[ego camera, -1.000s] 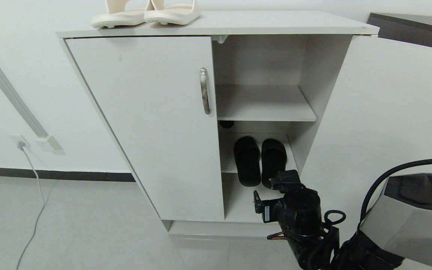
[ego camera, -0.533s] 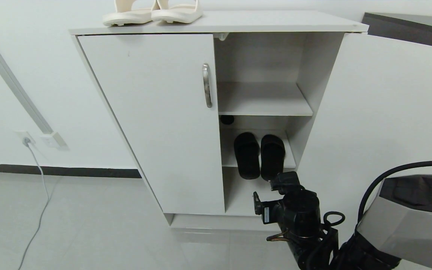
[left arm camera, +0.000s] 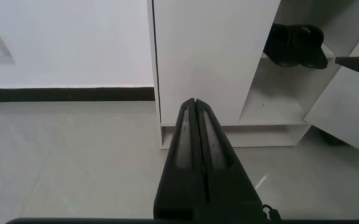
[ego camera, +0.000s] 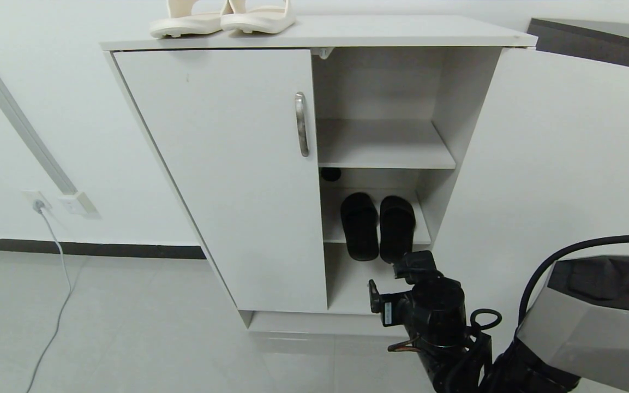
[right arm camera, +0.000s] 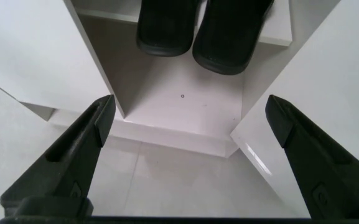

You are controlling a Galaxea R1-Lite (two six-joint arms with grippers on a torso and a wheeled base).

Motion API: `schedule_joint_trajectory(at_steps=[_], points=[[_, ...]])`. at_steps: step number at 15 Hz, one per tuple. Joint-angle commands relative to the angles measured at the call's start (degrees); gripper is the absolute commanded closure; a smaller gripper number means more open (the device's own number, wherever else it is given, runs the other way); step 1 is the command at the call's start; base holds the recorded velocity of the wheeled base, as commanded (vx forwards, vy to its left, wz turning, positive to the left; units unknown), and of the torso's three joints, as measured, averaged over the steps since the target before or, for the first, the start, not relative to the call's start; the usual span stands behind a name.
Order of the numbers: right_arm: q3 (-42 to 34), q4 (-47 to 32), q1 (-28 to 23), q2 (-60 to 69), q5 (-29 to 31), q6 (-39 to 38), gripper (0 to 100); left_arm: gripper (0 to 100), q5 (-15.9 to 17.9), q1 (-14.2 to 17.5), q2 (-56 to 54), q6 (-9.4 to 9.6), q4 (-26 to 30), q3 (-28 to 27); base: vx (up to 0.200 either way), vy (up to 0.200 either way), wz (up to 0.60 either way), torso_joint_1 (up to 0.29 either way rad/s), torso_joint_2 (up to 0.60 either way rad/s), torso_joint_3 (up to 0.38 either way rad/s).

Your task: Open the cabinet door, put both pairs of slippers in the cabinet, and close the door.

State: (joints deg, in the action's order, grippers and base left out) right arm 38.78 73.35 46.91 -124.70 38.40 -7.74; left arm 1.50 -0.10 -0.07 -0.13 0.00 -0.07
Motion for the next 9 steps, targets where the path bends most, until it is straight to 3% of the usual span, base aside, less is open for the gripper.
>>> schedule_joint_trajectory(at_steps=[1,4,9], points=[[-0.11,0.04,0.02,-0.46,0.01,0.01,0,100,-0.01,0.01,0.07,-0.04,0.0,-0.01,0.0,0.0,0.0,0.0,0.0,0.0],[-0.37,0.04,0.29,-0.46,0.01,0.01,0,100,-0.01,0.01,0.07,-0.04,0.0,-0.01,0.0,0.0,0.0,0.001,0.0,0.027],[-0.37,0.04,0.29,-0.55,0.01,0.01,0,100,-0.01,0.01,0.07,-0.04,0.0,-0.01,0.0,0.0,0.0,0.0,0.0,0.172]])
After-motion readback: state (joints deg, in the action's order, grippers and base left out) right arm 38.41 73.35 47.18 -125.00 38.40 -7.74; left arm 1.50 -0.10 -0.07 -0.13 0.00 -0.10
